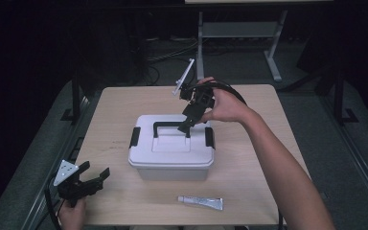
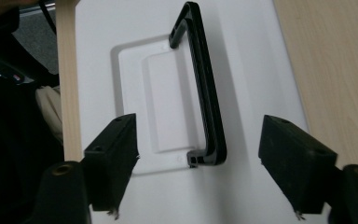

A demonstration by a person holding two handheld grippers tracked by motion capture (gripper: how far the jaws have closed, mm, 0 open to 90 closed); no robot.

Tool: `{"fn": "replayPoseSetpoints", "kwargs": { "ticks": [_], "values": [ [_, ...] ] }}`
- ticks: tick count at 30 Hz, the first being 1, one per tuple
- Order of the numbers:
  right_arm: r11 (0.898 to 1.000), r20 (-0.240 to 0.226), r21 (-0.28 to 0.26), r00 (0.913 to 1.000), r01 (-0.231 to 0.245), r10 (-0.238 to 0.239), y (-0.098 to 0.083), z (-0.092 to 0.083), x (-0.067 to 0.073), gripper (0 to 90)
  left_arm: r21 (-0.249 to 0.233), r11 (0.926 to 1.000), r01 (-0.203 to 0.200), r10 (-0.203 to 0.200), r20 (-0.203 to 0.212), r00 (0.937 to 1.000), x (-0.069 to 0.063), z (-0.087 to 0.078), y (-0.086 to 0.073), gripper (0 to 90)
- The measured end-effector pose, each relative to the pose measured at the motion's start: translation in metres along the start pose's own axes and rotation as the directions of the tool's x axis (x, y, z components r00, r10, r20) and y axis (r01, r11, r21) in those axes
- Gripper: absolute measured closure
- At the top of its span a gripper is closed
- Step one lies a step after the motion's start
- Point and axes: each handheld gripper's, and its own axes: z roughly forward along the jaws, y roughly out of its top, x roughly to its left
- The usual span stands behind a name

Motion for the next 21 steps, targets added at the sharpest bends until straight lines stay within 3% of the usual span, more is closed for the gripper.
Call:
{"fn": "replayPoseSetpoints", "kwargs": {
  "ticks": [10, 21],
  "values": [
    [1.000, -0.045, 0.024, 0.9989, -0.006, 0.007, 0.014, 0.016, -0.007, 38.3, -0.017, 0.9997, 0.017, -0.017, 0.003, 0.9999, 0.001, -0.002, 0.000, 14.0],
    [0.999, -0.063, 0.041, 0.9980, 0.001, 0.002, 0.026, 0.029, -0.007, 48.9, -0.034, 0.9990, 0.030, -0.030, 0.011, 0.9995, 0.002, -0.003, 0.000, 14.0]
  ]
}}
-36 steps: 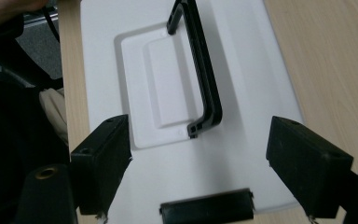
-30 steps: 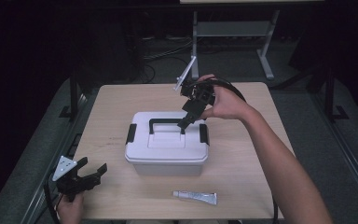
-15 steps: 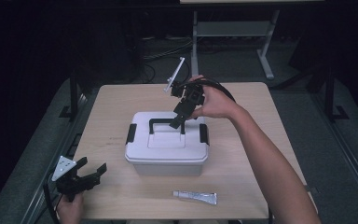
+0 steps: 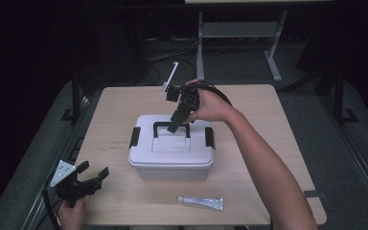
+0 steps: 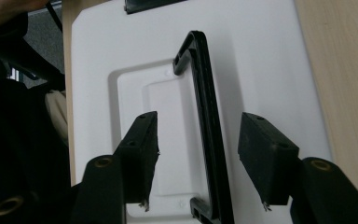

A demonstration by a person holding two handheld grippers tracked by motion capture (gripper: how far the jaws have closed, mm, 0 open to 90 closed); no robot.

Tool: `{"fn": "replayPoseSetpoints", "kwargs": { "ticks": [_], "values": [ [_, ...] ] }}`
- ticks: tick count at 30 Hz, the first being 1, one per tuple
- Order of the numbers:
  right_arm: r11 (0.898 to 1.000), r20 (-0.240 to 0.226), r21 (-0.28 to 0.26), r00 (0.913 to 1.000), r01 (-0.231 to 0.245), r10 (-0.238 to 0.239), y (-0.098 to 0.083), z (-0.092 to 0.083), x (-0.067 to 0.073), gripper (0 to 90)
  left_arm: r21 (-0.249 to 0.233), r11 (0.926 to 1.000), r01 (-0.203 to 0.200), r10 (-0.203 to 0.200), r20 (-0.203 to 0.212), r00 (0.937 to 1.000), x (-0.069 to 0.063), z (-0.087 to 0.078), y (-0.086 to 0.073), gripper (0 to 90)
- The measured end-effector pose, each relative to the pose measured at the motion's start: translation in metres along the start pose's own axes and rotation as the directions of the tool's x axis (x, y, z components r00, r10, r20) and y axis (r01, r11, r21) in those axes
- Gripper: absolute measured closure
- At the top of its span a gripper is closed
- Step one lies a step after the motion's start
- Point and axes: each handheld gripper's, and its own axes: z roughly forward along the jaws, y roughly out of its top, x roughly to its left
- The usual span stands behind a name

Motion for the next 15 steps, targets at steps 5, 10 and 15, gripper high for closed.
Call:
{"fn": "replayPoseSetpoints", "kwargs": {
  "ticks": [5, 10, 15],
  "values": [
    [1.000, -0.007, 0.012, 0.9999, 0.011, -0.011, 0.0035, 0.0044, 0.0013, 54.2, 0.001, 1.0000, 0.004, -0.004, 0.001, 1.0000, 0.0007, -0.0003, -0.0001, 14.0],
    [1.000, -0.003, 0.016, 0.9999, 0.014, -0.014, 0.0054, 0.0058, 0.0029, 62.1, 0.003, 1.0000, 0.005, -0.005, 0.002, 1.0000, 0.0014, -0.0003, -0.0001, 14.0],
    [0.999, 0.002, 0.024, 0.9997, 0.025, -0.025, 0.0051, 0.0052, 0.0048, 69.0, -0.003, 1.0000, 0.007, -0.007, 0.001, 1.0000, 0.0012, -0.0002, -0.0001, 14.0]
  ]
}}
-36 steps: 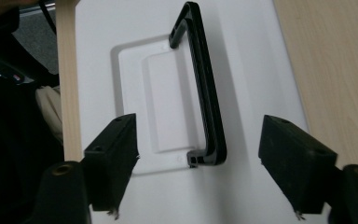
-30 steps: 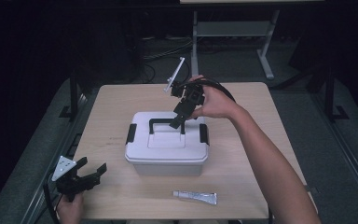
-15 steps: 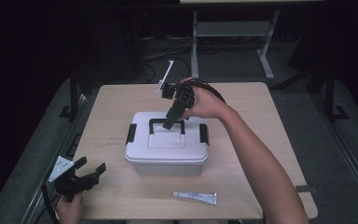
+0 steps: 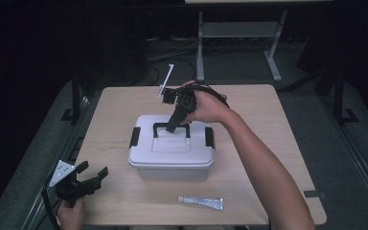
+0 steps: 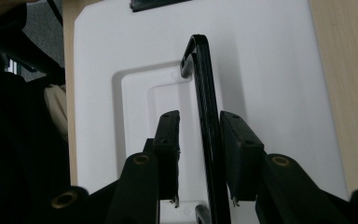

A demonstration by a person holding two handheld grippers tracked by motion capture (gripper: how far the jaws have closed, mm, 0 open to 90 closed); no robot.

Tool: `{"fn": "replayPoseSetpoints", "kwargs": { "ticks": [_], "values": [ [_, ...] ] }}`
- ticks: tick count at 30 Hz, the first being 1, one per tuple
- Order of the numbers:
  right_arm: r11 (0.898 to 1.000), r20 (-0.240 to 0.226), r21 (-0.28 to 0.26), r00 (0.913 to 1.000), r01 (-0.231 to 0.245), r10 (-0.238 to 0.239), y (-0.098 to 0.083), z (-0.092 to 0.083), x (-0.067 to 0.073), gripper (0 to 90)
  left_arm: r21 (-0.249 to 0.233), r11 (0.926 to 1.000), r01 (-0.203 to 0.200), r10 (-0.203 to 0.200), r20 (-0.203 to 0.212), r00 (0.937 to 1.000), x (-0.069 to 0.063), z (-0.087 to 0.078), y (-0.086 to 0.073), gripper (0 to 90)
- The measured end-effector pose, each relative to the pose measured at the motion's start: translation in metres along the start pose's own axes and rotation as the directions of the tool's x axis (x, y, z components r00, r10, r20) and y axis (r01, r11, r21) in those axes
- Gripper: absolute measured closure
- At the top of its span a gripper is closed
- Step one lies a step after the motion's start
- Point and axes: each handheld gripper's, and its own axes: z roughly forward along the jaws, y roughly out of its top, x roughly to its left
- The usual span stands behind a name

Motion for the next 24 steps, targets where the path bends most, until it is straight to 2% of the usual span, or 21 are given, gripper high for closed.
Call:
{"fn": "replayPoseSetpoints", "kwargs": {
  "ticks": [16, 24],
  "values": [
    [1.000, -0.005, 0.011, 0.9999, 0.013, -0.013, -0.0013, 0.0006, 0.0034, 80.6, -0.009, 0.9999, 0.013, -0.013, -0.002, 0.9999, 0.0020, -0.0010, 0.0000, 14.0],
    [1.000, -0.003, 0.009, 0.9996, 0.027, -0.027, -0.0015, 0.0000, 0.0037, 81.8, -0.013, 0.9998, 0.016, -0.016, -0.002, 0.9999, 0.0021, -0.0013, 0.0000, 14.0]
  ]
}}
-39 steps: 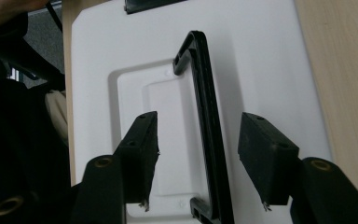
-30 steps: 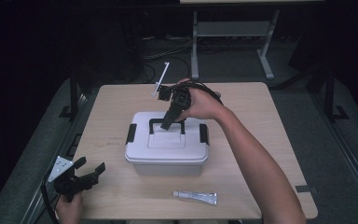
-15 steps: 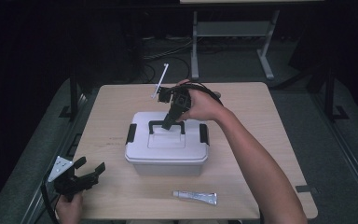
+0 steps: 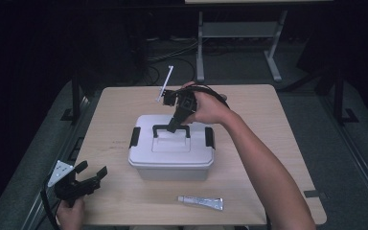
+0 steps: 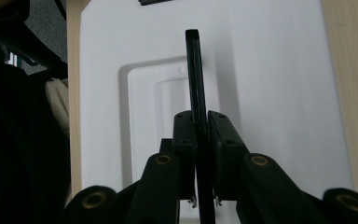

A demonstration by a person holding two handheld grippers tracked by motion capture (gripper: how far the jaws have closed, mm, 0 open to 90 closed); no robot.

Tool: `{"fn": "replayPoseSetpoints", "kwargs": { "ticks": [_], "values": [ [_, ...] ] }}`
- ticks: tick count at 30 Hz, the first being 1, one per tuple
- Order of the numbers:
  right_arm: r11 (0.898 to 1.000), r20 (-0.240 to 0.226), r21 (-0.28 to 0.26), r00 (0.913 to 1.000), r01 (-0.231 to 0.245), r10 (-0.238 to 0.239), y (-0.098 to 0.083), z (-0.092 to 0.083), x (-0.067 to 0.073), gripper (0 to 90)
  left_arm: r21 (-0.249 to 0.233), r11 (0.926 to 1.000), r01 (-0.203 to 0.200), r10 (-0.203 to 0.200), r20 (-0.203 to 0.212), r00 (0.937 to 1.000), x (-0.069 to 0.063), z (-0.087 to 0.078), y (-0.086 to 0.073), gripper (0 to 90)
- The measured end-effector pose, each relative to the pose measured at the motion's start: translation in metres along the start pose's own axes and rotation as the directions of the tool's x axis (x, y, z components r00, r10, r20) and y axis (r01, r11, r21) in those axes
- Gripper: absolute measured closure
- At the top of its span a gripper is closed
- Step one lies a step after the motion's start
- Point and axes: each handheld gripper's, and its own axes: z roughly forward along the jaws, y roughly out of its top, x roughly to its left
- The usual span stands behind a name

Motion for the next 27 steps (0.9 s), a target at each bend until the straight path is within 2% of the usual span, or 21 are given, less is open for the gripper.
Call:
{"fn": "replayPoseSetpoints", "kwargs": {
  "ticks": [11, 27],
  "values": [
    [1.000, 0.005, 0.014, 0.9998, 0.021, -0.021, 0.0019, -0.0007, 0.0012, 82.7, -0.001, 1.0000, 0.000, 0.000, -0.001, 1.0000, 0.0002, -0.0001, 0.0002, 14.0],
    [1.000, 0.000, -0.007, 0.9995, 0.030, -0.030, 0.0019, -0.0066, 0.0021, 82.8, -0.001, 1.0000, -0.002, 0.002, -0.002, 1.0000, -0.0001, -0.0005, 0.0006, 14.0]
  ]
}}
